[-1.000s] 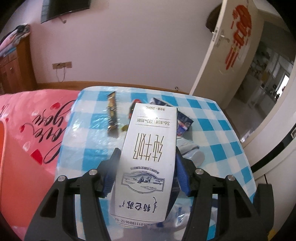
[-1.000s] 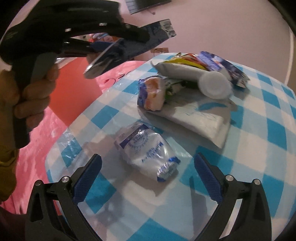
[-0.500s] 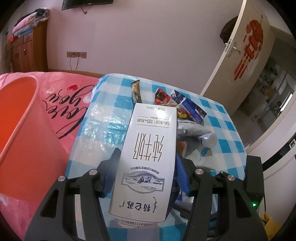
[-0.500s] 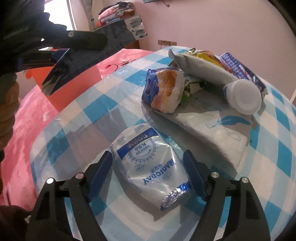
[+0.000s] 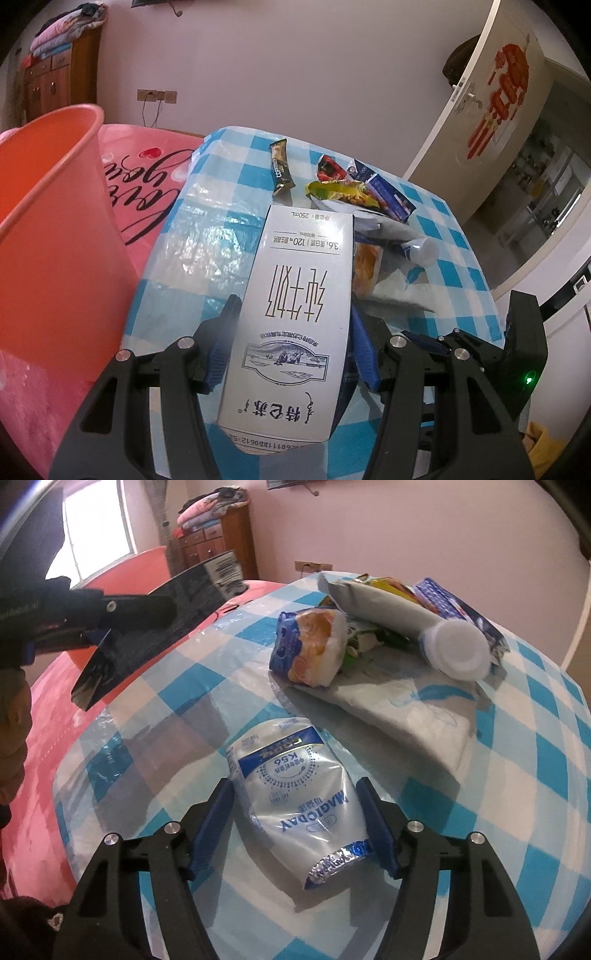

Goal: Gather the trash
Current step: 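Carry carton and pouch over the orange bucket and open both tools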

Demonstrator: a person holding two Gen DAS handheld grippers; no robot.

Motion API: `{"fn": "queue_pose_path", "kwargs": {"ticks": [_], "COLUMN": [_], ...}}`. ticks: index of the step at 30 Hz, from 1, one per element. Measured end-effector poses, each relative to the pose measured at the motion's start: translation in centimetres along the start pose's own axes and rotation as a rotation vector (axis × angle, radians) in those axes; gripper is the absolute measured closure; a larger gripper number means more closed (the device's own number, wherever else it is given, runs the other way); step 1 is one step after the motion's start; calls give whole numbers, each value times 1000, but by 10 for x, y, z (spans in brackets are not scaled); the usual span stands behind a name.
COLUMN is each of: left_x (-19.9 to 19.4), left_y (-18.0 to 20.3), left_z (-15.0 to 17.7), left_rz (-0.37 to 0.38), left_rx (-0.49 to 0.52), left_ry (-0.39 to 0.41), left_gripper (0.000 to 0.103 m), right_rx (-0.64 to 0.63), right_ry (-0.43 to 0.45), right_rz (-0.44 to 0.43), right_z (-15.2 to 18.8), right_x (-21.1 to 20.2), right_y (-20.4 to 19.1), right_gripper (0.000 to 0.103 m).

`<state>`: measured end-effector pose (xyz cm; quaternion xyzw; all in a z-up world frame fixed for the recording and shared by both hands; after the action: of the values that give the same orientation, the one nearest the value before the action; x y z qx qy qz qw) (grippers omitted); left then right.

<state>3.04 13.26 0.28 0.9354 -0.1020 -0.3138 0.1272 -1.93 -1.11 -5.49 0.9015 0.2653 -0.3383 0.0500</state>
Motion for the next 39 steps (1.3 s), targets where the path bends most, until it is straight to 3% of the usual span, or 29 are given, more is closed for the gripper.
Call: {"fn": "queue_pose_path", "kwargs": {"ticks": [12,18,23,28,32,39], "left_x": [-22,-45,-70,-104,-128,-137], "left_y": [5,11,4,-31,-81,-155], "left_z": [3,-17,-47,-80,-102,-112], "left_rz": [38,58,42,-38,-159,-320], "left_rx": [-5,-2,1,-20,-56,-122], "left_ry": [33,94,174,267,323,332], "left_gripper": [46,46,45,45,45,45], "right_rx": [85,135,133,85,54,-17], "right_ry": [43,86,131,172,186,197], "right_rz": [52,25,-47,-133,-223,-318], "right_z": [-6,-41,-87,-142,-188,-242], "right_x": [-40,-59,-64,-62,-48,-8], "right_y": [7,2,-23,-64,-104,-170], "right_gripper": [36,36,36,36,36,36]}}
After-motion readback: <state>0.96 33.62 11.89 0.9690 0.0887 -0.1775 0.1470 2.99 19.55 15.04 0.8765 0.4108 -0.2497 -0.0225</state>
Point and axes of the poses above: each gripper's, at about its wrist camera, not at the fingertips, and x roughly the way its jaws point, y to its right, z to its underside, the point moved 10 cm from there along x, roughly the way its jaws point, and after that the axes turned 12 degrees about y, right-handed, at the moved point
